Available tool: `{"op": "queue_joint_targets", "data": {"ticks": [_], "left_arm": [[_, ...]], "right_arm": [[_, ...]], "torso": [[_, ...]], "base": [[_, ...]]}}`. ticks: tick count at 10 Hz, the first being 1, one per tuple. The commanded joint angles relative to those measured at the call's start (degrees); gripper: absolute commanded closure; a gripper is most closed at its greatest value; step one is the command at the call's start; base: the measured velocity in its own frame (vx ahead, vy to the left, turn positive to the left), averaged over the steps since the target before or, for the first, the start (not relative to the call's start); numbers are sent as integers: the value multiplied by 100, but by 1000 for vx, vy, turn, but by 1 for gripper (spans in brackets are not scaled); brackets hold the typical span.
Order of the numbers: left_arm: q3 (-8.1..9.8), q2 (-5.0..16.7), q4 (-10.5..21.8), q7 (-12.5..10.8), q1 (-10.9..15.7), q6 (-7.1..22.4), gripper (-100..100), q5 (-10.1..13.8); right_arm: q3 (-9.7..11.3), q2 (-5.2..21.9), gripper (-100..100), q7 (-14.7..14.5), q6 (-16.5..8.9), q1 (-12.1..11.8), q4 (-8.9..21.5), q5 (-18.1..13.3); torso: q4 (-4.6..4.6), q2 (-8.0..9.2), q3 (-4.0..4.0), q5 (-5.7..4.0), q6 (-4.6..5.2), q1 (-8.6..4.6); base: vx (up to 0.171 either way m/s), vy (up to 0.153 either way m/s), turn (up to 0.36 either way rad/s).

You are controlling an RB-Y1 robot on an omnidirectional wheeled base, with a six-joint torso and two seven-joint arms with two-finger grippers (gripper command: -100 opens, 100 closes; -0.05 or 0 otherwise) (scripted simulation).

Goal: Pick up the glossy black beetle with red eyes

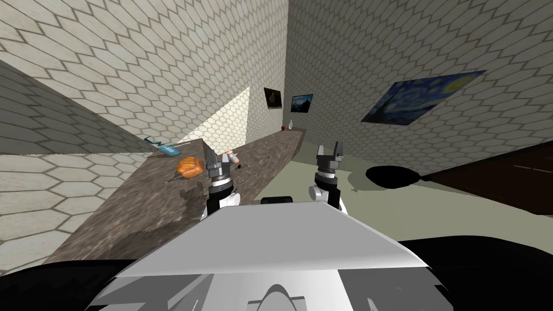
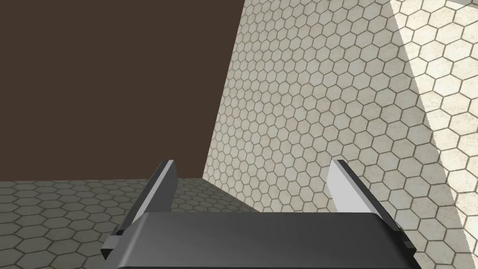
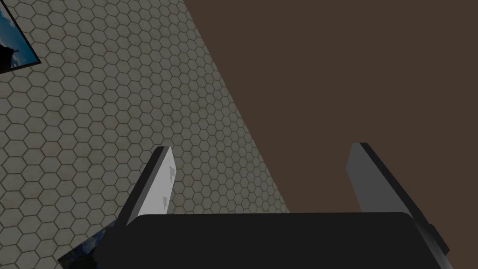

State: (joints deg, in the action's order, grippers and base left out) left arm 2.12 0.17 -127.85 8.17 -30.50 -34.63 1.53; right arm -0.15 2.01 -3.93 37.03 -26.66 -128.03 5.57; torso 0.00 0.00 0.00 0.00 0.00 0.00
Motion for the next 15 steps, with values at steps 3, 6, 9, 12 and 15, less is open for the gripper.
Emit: {"op": "queue_joint_targets", "data": {"ticks": [3,6,9,12,15], "left_arm": [[73,438,-5,-9,-76,189,-100,12],[184,777,-10,-22,-197,477,-100,30],[315,1010,-12,-36,-357,836,-100,56],[454,1160,-15,-51,-543,1234,-100,88],[590,1299,-24,-67,-747,1667,-100,127]], "right_arm": [[0,0,0,0,0,0,0,0],[0,0,0,0,0,-1,0,0],[0,0,0,0,0,-1,0,0],[0,0,0,0,0,-1,0,0],[0,0,0,0,0,-1,0,0]], "torso": [[-2,-9,-5,1,-1,3],[-5,-24,-14,1,-1,5],[-7,-33,-19,2,-1,7],[-8,-36,-21,2,-1,8],[-8,-38,-22,2,0,6]], "base": [[28,5,34],[61,10,53],[83,11,82],[91,7,94],[96,7,77]]}}
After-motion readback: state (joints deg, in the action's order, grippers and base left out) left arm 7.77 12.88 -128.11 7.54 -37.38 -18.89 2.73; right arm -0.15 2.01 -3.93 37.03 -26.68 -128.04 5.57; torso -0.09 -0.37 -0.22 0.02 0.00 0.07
